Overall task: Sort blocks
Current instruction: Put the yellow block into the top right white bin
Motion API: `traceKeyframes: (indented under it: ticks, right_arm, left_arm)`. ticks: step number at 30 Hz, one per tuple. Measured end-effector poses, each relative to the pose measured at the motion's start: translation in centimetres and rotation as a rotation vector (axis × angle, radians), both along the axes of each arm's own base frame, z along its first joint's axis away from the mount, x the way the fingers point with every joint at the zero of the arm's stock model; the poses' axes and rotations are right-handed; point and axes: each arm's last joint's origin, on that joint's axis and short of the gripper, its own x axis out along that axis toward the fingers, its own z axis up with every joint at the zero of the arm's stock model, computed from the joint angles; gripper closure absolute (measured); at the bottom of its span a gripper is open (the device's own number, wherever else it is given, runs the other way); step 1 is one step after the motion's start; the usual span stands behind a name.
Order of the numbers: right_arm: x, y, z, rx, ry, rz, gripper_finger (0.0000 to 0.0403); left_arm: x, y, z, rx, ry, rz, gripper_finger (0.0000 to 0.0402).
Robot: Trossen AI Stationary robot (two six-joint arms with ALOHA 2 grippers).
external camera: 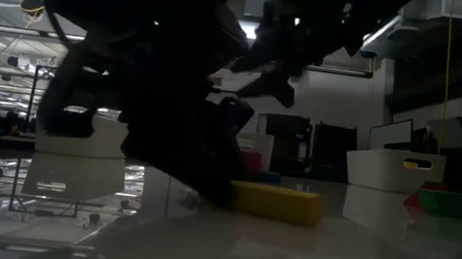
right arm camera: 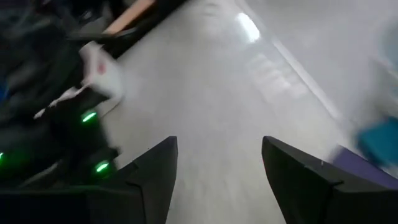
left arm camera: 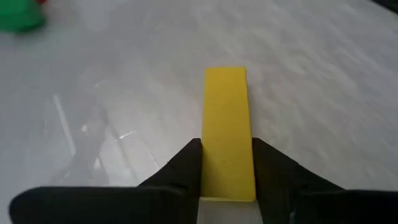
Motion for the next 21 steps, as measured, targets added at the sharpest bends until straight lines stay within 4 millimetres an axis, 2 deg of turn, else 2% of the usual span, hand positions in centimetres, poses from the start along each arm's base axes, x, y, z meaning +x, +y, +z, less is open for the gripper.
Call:
traceKeyframes:
  ticks: [3,11,21]
  right_arm:
    - [0.3,2.1,0.7,-0.074,-0.056,0.1,0.0171]
    - [-0.6,8.3,3.0,-0.324,-0.147,0.304,0.0171]
    - [-4.5,13.7,5.0,-0.857,-0.011,0.175,0.0171]
  left_arm:
    - [-0.1,0.8,1.1,-0.014,0.017,0.047,0.0306]
    - [-1.6,4.3,6.7,-0.023,0.061,0.15,0.0301]
    - [-4.6,8.0,14.5,-0.064,-0.097,0.238,0.0299]
